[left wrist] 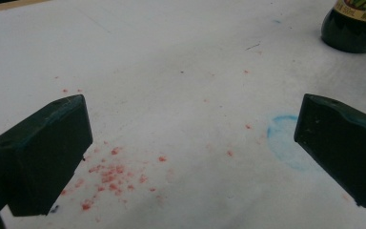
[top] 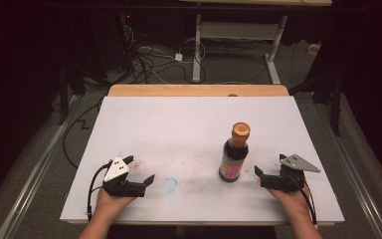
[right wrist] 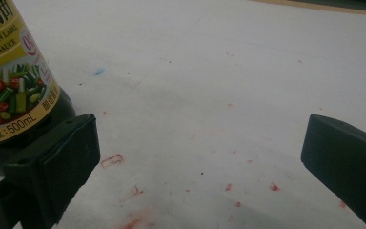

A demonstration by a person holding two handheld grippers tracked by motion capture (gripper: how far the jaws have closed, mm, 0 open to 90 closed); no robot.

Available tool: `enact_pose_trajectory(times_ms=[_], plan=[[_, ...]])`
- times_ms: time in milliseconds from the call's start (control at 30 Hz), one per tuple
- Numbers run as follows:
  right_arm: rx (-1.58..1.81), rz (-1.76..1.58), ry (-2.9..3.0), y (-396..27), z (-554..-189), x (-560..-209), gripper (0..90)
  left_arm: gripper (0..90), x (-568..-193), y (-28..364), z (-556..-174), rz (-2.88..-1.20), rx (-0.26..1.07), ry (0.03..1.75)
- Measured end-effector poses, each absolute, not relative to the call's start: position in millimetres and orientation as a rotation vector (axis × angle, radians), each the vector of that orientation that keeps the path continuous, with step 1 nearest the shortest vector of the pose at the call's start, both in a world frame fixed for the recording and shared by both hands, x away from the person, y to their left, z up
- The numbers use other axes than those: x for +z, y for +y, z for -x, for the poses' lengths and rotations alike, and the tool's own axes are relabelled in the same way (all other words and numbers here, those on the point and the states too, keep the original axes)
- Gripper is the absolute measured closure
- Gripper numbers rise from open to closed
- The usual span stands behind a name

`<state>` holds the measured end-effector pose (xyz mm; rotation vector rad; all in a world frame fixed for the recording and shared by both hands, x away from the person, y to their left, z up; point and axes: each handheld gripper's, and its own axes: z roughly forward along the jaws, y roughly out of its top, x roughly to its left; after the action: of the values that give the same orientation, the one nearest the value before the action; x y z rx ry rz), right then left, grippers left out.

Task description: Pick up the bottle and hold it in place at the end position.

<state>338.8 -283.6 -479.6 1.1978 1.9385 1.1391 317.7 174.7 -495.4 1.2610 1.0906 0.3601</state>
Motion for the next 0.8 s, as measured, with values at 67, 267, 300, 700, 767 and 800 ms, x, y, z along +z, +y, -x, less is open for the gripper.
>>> enact_pose_trajectory(times_ms=[67,267,300,700,767,800], plan=[[1.144,-1.198,1.935,-284.1,-338.6,-479.4,0.3,0.0,-496.1,173.2,-317.6,-1.271,0.371,1.092],[1.150,-1.198,1.930,-284.3,-338.2,-479.3,0.3,0.0,-496.2,173.6,-317.2,-1.274,0.369,1.085],[1.152,-1.198,1.931,-284.6,-338.4,-479.2,0.3,0.0,-496.4,173.2,-316.9,-1.279,0.365,1.082],[1.243,-1.173,1.910,-284.9,-329.4,-467.4,0.4,0.0,-495.5,175.4,-316.2,-1.259,0.347,1.075],[1.260,-1.167,1.927,-282.9,-326.6,-466.4,0.3,0.0,-495.3,175.9,-316.1,-1.256,0.346,1.072],[1.266,-1.161,1.937,-281.3,-324.8,-465.7,0.3,0.0,-495.2,176.0,-316.1,-1.253,0.346,1.072]])
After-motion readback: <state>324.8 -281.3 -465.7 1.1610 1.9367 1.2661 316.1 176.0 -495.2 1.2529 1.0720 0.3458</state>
